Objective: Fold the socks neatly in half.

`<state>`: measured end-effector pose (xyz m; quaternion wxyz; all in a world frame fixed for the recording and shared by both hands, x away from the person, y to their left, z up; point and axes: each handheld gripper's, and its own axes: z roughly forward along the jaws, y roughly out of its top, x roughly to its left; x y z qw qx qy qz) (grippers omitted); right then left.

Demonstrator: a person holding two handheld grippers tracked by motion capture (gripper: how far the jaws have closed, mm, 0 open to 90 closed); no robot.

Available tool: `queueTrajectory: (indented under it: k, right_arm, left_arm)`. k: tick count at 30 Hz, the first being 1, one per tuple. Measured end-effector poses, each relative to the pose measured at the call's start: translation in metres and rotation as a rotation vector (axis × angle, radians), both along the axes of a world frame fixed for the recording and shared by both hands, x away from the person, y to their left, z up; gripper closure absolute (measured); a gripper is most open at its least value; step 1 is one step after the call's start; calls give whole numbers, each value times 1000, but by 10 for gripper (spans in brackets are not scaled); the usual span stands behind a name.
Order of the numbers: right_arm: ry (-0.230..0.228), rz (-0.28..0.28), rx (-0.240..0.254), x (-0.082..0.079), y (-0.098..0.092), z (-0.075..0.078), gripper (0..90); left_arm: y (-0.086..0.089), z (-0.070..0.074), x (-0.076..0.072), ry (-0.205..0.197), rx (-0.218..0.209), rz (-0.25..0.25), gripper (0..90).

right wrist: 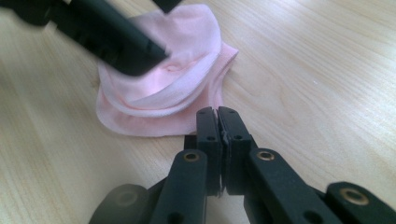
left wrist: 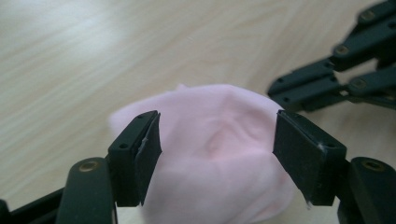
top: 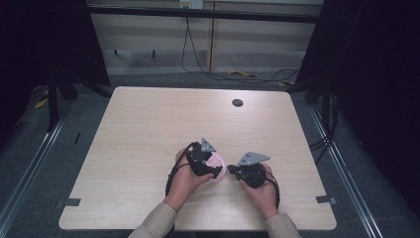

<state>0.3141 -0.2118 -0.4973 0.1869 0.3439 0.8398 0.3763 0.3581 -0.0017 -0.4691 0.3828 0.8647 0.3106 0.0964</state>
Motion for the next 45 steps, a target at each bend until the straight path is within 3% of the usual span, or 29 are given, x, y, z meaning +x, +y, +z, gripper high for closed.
queueTrajectory:
  k: [4, 5, 6, 7, 9, 11, 14, 19, 22, 24, 28, 31, 35, 38, 40, 45]
  right_arm:
    - [0, -7, 6, 0, -2, 1, 881]
    - [1, -8, 4, 0, -2, 1, 881]
    - [4, -7, 6, 0, -3, 0, 881]
    - [6, -9, 6, 0, -3, 0, 880]
    - [6, -10, 4, 0, -3, -1, 880]
    - [7, -7, 4, 0, -3, 0, 880]
    - [7, -6, 3, 0, -2, 0, 880]
    - [7, -8, 2, 0, -2, 0, 878]
    - [9, -6, 2, -1, -3, 0, 876]
    - [5, -6, 2, -2, -4, 1, 871]
    - [2, -12, 5, -3, -6, 2, 855]
    - [2, -21, 8, -3, -7, 1, 821]
    - [1, -24, -1, -3, -6, 1, 788]
    - [0, -33, -12, -3, -6, 0, 752]
    - [3, -40, -18, -3, -6, -1, 721]
    - [-7, -52, -20, -2, -6, -1, 671]
  left_arm:
    - [4, -1, 5, -6, -9, 4, 520]
    - [3, -2, 5, 14, -9, -3, 564]
    - [2, -3, 5, 15, -14, 0, 665]
    - [1, -4, 5, 19, -12, -1, 674]
    - [-1, -9, 4, 59, -9, -15, 776]
    - [-5, -15, 2, 70, 12, -35, 785]
    - [-7, -21, 1, 75, -1, -30, 758]
    - [-13, -19, -6, 50, 17, -54, 484]
    - [-12, -15, -9, 38, 6, -75, 368]
    - [-5, -10, -10, 7, 4, -76, 328]
    - [17, -2, -4, -24, -47, -5, 325]
    - [32, -3, 5, -20, -41, 34, 383]
    - [41, -12, 8, 31, -53, 71, 373]
    - [41, -19, 6, 70, -75, 74, 371]
    - [39, -21, 4, 90, -60, 40, 387]
    - [35, -21, -7, 106, -62, 11, 416]
